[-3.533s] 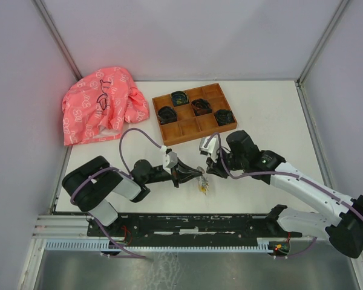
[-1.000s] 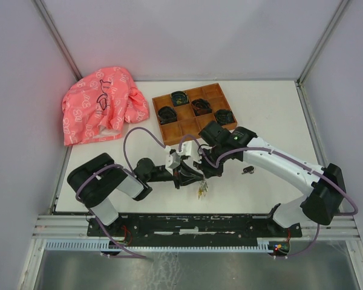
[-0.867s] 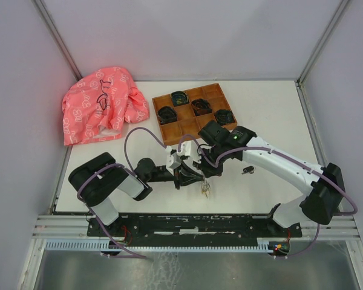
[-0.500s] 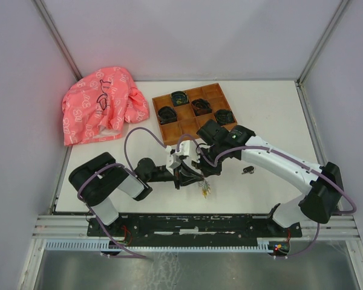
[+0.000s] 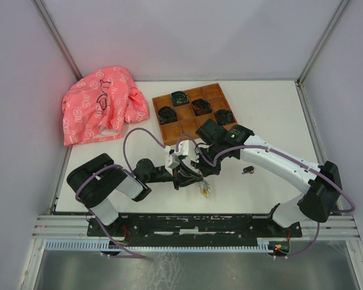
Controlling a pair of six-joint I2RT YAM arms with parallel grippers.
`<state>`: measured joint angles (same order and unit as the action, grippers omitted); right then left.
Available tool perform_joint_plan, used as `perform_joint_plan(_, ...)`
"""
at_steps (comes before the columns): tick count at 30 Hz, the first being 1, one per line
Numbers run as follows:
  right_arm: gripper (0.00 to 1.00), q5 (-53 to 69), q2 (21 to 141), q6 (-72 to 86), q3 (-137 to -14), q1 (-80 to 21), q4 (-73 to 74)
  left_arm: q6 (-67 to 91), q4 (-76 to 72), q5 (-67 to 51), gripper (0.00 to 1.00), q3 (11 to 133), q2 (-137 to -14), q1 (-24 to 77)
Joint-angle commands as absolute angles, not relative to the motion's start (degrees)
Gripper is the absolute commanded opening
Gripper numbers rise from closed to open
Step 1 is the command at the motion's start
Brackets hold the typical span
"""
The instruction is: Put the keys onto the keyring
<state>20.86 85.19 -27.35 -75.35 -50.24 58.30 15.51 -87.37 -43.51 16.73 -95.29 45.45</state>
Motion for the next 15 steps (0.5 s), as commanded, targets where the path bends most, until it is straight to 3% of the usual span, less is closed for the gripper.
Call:
perform_joint_plan(1, 0.01, 18.9, 87.8, -29.1, -76.2, -52.1, 58.9, 15.3, -99.1, -42.3, 0.21, 17.5, -92.0, 46.3)
perform_joint_plan(15, 0.01, 18.6, 87.3, -29.3, -75.7, -52.2, 59.2, 13.0, -99.1, -36.9, 0.23, 14.8, -89.4, 45.9)
